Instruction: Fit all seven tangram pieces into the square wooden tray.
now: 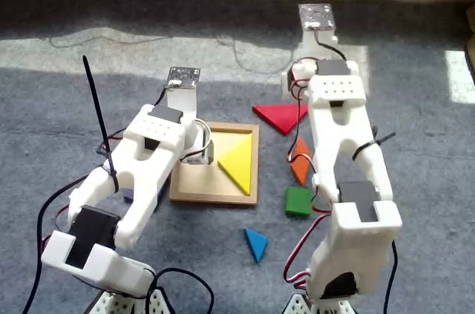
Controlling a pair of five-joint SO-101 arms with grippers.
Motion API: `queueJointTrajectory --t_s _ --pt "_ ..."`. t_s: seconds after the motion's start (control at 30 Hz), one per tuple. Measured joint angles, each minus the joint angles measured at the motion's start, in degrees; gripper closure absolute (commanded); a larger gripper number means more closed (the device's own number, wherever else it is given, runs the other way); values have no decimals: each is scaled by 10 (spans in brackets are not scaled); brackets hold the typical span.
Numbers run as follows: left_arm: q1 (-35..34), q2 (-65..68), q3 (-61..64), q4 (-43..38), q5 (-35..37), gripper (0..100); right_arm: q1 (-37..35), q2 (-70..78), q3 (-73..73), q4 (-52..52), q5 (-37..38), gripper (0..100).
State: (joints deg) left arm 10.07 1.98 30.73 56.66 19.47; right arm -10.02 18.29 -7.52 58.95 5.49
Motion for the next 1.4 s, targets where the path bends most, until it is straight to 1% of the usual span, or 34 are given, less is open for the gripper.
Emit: queueJointTrajectory --t_s 0.1,0.17,0.33,0.43,0.57,0.73,0.9,1.1,1.23,1.4 --pt "0 0 0 0 3 779 -22 57 -49 45 63 771" --pt "0 0 0 0 3 779 -33 96 -93 74 92 771" --pt "0 0 0 0 3 779 -38 166 -231 156 149 770" --pt "0 0 0 0 3 779 -54 214 -310 207 193 770" --pt "0 0 0 0 3 779 -76 282 -388 244 233 770" --pt "0 0 0 -1 3 779 -74 359 -482 251 245 770" --pt "0 0 0 -1 3 779 -76 411 -540 271 278 770" --pt "0 0 0 -11 3 780 -54 433 -567 367 321 773" --pt "0 0 0 -11 3 780 -23 433 -568 389 324 773" --pt "0 0 0 -11 3 780 8 433 -572 394 271 773"
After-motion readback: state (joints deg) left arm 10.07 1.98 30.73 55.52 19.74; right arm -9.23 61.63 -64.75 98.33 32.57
